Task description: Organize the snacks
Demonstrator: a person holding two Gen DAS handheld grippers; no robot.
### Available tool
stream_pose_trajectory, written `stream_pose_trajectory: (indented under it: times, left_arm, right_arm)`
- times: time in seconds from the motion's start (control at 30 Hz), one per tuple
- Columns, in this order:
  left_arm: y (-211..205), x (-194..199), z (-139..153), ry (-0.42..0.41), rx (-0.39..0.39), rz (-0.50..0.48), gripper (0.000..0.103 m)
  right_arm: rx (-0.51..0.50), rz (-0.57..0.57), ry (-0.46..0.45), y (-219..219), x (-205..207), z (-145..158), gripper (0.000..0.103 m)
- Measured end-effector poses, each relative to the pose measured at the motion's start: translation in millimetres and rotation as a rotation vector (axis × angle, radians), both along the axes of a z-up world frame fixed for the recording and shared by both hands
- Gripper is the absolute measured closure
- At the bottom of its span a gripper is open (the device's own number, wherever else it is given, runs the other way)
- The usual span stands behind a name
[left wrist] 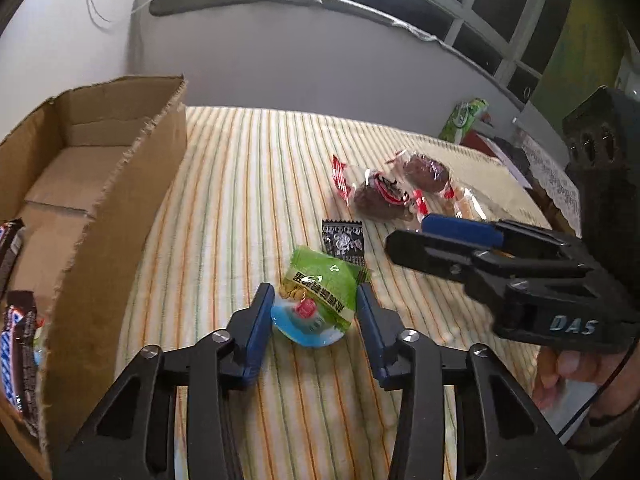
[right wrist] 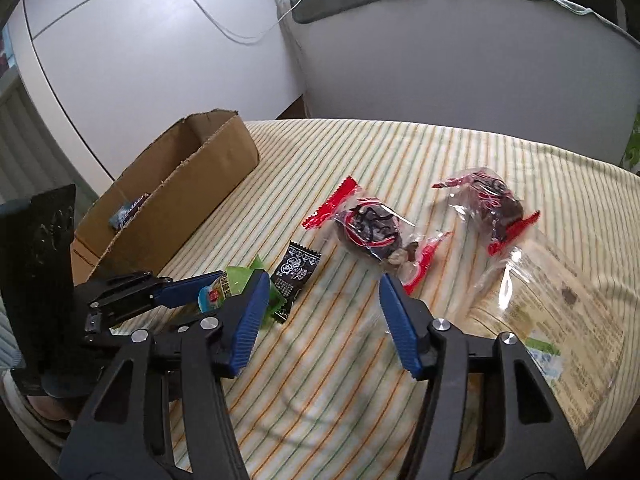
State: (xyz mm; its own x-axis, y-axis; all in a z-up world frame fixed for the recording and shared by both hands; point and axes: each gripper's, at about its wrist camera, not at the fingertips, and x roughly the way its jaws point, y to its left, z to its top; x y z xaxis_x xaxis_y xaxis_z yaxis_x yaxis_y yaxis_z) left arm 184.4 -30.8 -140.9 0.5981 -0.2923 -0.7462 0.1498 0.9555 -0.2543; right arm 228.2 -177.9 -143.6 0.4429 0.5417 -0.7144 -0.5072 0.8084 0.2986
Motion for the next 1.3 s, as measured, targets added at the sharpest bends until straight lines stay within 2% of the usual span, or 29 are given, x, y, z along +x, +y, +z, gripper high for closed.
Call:
stream_pose_trajectory:
  times: [0.1,0.23,0.37,0.43,0.5,0.53,0.6,0.7,0.8,0.9,1.03,1.17,1.23,1.3]
  left_arm:
    - [2.9,-3.7,1.1,-0.008,-0.011,0.013,0.073]
    - [13.7,-17.4,6.9,-0.021,-0.039,0.028,0.074]
    - [21.8,-40.3,10.8,-0.028,-0.062,0.059,0.074]
    - [23.1,-46.4,10.1,-0.029,-0.053,0.067,0.074]
    - [26.0,-47.7,6.1,-0.016,-0.054,0.074,0.074]
    - [28.2,-47.2,3.7,-0.007,-0.055,0.086,0.074]
    - [31.3,-46.4,1.1,-0.003,-0.075,0.093,0.074]
    - [32.4,-44.5,2.1,-0.003,-0.087,0.093,0.074]
    - [34.5,-45.3,1.8,-0.004,-0.095,0.091,0.074]
    - [38.4,-47.8,2.1,-0.001,-0.11,0.095,0.074]
    - [43.0,-50.5,3.6,0.001,-0.124,0.1,0.074]
    - [43.3,-53.0,5.6,-0.001,-0.134,0.1,0.074]
    - [44.2,-53.3,6.3,0.001,-0.138,0.1,0.074]
    - [44.2,-54.6,7.8,-0.001,-0.14,0.097,0.074]
  right_arm:
    - [-0.015,0.031,-0.018,2.5,-3.6,0.2,0.042]
    - [-0.06,0.126,-0.071,22.2,-10.2,2.6,0.042]
    - [-0.161,0.204,-0.117,57.3,-11.0,-2.7,0.042]
    - [-0.192,0.238,-0.105,71.8,-7.5,-9.2,0.047]
    - [-0.254,0.226,-0.104,80.0,-3.0,-14.3,0.067]
    - [-0.27,0.219,-0.104,80.6,-2.1,-14.4,0.072]
    - [-0.262,0.233,-0.085,78.2,-4.3,-12.4,0.075]
    - [-0.31,0.268,-0.117,81.2,-16.2,-15.5,0.075]
    - [-0.281,0.249,-0.104,76.6,-14.8,-13.6,0.076]
    - [-0.238,0.252,-0.095,71.2,-9.4,-6.6,0.076]
    - [-0.267,0.291,-0.055,77.7,4.7,-10.3,0.074]
    - [-0.268,0.318,-0.011,85.7,18.2,-13.4,0.054]
    - [-0.274,0.29,-0.023,80.6,23.3,-7.2,0.054]
    - [-0.226,0.263,-0.011,69.6,29.7,-1.2,0.053]
